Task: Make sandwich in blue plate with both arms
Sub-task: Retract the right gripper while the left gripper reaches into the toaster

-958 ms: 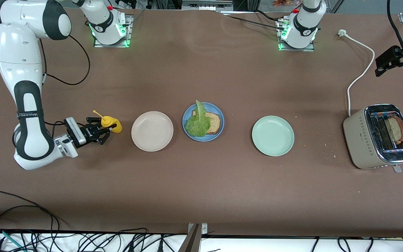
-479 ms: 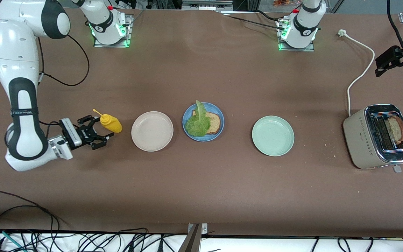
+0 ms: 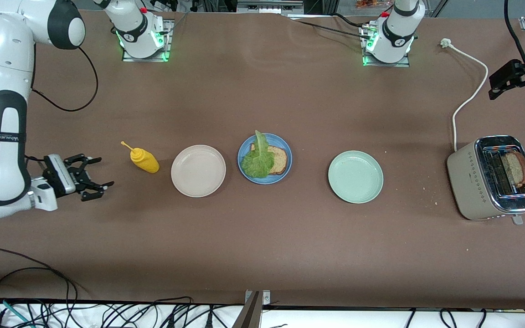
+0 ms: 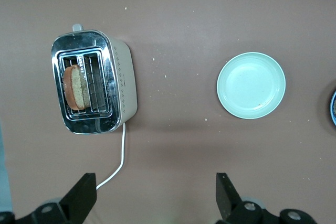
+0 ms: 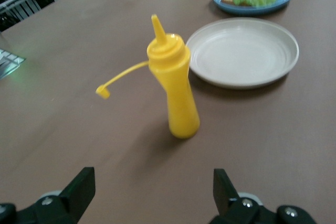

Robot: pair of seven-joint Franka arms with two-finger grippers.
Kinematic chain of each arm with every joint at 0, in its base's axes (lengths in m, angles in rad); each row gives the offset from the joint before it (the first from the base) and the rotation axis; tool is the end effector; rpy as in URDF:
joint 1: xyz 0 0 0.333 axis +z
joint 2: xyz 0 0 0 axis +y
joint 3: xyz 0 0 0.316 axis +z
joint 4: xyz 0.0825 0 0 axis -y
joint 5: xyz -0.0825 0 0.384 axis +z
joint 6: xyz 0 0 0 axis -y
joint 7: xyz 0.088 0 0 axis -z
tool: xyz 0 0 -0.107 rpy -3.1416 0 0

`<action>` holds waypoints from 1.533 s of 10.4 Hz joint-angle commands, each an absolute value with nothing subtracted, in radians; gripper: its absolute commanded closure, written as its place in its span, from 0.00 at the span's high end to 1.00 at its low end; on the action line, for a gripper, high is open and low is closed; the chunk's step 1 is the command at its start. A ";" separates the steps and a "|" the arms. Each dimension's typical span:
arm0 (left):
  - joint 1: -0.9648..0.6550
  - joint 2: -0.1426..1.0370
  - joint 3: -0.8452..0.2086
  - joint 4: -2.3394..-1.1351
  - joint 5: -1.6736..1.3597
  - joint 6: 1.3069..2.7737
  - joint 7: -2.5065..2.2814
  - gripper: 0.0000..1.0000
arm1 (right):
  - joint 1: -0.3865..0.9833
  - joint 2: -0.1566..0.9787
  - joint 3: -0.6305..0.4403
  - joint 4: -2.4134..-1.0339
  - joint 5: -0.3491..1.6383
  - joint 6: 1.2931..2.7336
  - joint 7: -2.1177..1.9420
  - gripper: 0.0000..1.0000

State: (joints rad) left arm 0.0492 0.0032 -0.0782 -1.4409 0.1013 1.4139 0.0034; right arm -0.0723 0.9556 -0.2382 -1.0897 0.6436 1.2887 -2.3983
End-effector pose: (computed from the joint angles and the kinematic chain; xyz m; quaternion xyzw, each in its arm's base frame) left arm 0.5388 -0.0035 0.6701 -0.9986 0.0090 0.0144 0.0502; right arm 0.6851 -0.0888 0.2267 -0.4728 -0.7803 -0.1306 0.3880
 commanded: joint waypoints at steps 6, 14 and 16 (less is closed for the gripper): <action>0.074 0.191 -0.071 -1.421 0.211 1.430 0.003 1.00 | 0.035 0.793 -0.262 -1.014 0.417 1.327 -1.802 1.00; 0.290 0.369 -0.063 -1.419 0.242 1.660 0.137 1.00 | 0.175 0.357 -0.076 -1.395 -0.038 1.575 -1.005 1.00; 0.319 0.423 -0.054 -1.420 0.245 1.704 0.137 1.00 | 0.169 0.246 -0.008 -1.520 -0.144 1.595 -0.677 1.00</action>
